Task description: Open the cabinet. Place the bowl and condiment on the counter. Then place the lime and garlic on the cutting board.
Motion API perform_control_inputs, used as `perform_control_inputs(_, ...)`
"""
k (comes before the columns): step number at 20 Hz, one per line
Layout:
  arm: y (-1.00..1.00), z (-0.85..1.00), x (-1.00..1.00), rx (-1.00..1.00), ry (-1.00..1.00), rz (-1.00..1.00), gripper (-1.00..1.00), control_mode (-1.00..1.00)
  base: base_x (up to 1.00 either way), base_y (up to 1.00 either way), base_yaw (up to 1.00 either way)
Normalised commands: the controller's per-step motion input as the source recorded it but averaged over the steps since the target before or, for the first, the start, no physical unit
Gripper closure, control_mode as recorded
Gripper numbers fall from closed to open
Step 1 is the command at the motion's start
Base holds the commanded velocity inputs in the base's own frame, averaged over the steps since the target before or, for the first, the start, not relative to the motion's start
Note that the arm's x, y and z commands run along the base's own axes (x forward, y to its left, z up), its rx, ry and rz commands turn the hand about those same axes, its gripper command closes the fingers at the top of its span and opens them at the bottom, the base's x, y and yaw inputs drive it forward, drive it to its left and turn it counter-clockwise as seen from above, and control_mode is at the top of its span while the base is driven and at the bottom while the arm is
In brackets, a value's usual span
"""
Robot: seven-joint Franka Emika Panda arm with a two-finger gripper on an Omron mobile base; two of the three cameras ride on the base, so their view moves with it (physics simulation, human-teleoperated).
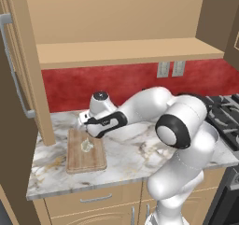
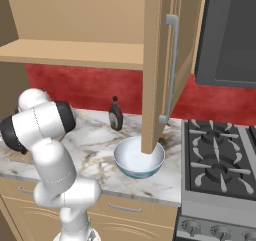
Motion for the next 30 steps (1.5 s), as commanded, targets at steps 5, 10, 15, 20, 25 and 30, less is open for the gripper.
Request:
perform_control_inputs(5, 0.02, -0.25, 0.06, 0.00, 0.00, 0.00, 1.00, -1.00, 0.00, 0.00, 0.00)
perform_control_inputs(10, 0.06, -0.13, 0.06, 0.00, 0.00, 0.00, 1.00, -1.00, 0.00, 0.00, 0.00)
perform_control_inputs(15, 0.06, -0.11, 0.10, 0.00, 0.00, 0.00, -1.00, -1.00, 0.00, 0.00, 0.00)
perform_control_inputs(20, 0.01, 0.00, 0.05, 0.00, 0.00, 0.00, -1.00, -1.00, 0.00, 0.00, 0.00)
perform_control_inputs(25, 0.00, 0.25, -0.13, 0.01, 0.00, 0.00, -1.00, -1.00, 0.00, 0.00, 0.00)
perform_control_inputs(30, 0.00, 0.57, -0.36, 0.03, 0.00, 0.00, -1.00, -1.00, 0.00, 0.00, 0.00)
